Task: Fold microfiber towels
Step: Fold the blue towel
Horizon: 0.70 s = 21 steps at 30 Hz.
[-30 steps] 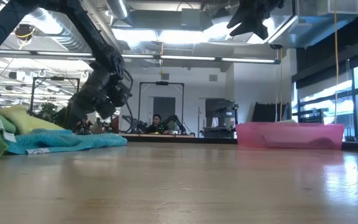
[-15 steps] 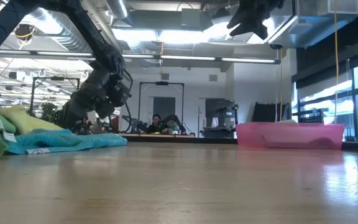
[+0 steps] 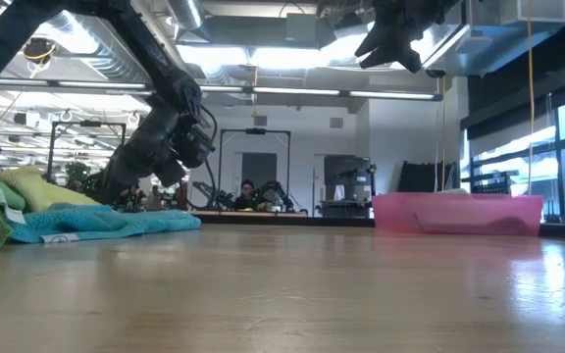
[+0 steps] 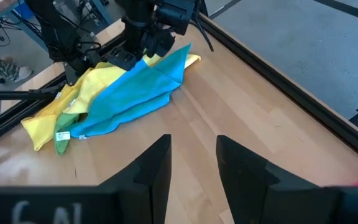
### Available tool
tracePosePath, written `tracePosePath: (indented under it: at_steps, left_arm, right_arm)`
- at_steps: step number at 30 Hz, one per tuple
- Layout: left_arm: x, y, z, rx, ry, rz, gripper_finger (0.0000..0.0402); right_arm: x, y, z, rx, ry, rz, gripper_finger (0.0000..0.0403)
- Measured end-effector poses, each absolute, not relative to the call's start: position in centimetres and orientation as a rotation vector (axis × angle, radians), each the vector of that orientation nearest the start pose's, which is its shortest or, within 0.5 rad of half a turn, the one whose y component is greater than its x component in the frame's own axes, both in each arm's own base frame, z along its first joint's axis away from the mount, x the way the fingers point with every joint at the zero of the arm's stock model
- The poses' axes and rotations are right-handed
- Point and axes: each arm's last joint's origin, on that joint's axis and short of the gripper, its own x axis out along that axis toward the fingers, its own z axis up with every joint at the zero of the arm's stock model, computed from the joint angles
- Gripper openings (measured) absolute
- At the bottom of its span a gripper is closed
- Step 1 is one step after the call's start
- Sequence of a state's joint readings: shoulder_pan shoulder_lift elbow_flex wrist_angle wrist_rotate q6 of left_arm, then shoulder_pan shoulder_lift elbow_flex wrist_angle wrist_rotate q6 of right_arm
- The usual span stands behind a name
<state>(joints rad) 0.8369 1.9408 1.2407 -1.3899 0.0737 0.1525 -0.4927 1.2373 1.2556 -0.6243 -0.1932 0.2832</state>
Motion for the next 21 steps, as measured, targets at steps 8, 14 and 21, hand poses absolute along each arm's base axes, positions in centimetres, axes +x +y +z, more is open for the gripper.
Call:
tracePosePath:
  at_steps: [8, 14, 21]
  left_arm:
    - [19.2, 22.5, 15.3, -0.856, 1.896, 0.387, 0.0128]
    - [19.2, 22.7, 15.2, -0.919, 1.843, 0.385, 0.0128]
    - [19.3, 22.7, 15.2, -0.931, 1.828, 0.393, 0.0128]
  right_arm:
    - [22.9, -11.7, 36.3, 0.476, 0.523, -0.369, 0.0129]
    - [22.9, -11.7, 36.3, 0.475, 0.523, -0.369, 0.0129]
    - [22.9, -11.7, 36.3, 0.473, 0.524, -0.368, 0.0129]
